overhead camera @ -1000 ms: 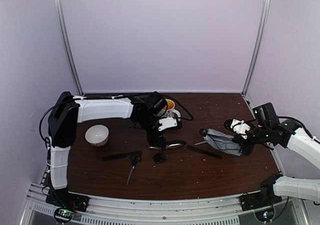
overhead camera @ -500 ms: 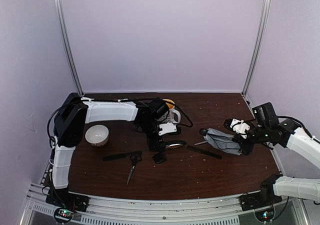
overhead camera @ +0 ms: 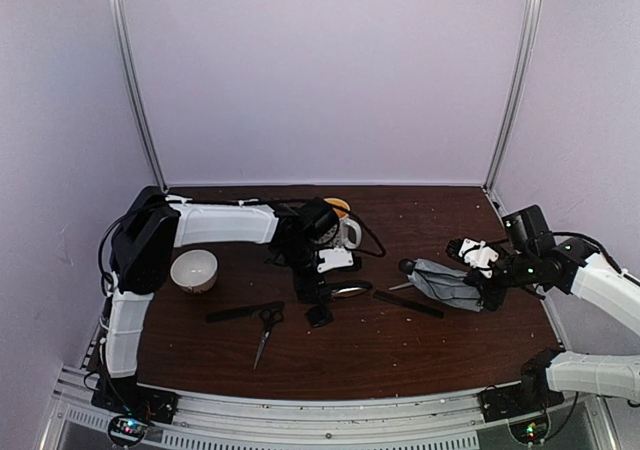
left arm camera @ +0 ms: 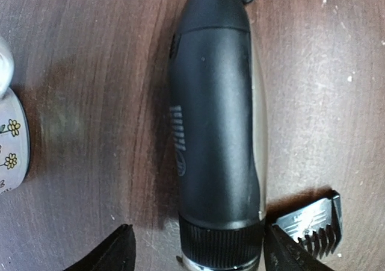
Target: Sort the hair-cutting tools
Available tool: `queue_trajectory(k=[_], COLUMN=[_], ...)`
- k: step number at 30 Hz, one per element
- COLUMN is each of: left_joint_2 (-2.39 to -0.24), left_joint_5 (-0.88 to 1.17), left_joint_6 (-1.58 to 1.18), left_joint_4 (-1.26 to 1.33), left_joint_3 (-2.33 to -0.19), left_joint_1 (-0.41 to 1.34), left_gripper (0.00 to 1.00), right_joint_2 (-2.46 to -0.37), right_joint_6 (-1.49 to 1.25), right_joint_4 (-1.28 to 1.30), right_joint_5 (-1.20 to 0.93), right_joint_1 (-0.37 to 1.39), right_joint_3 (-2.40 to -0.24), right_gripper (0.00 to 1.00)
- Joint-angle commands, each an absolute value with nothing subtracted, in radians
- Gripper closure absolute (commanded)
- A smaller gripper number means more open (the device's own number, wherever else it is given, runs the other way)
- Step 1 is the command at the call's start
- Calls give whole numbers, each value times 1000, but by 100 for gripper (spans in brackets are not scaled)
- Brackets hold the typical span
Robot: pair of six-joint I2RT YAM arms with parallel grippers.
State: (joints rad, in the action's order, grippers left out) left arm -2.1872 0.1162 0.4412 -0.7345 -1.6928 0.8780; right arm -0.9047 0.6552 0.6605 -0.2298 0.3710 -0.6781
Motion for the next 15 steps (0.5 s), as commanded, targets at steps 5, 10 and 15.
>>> queue_trajectory(k=[5, 10, 15], left_joint_2=[-2229, -2232, -2228], left_joint_5=[65, 41, 33], left_joint_6=[477, 484, 487], left_joint_4=[-736, -750, -762], left_joint_3=[-1718, -1719, -1730], left_joint_1=[879, 885, 888], left_gripper=[30, 34, 37], right_joint_2=[-912, -913, -915], right_joint_6=[648, 649, 649], right_joint_4=[637, 635, 633], right_joint_5=[-202, -202, -197], right_joint_1=[382, 386, 390], right_joint_3=[-664, -665, -663], right_gripper=[100, 100, 100])
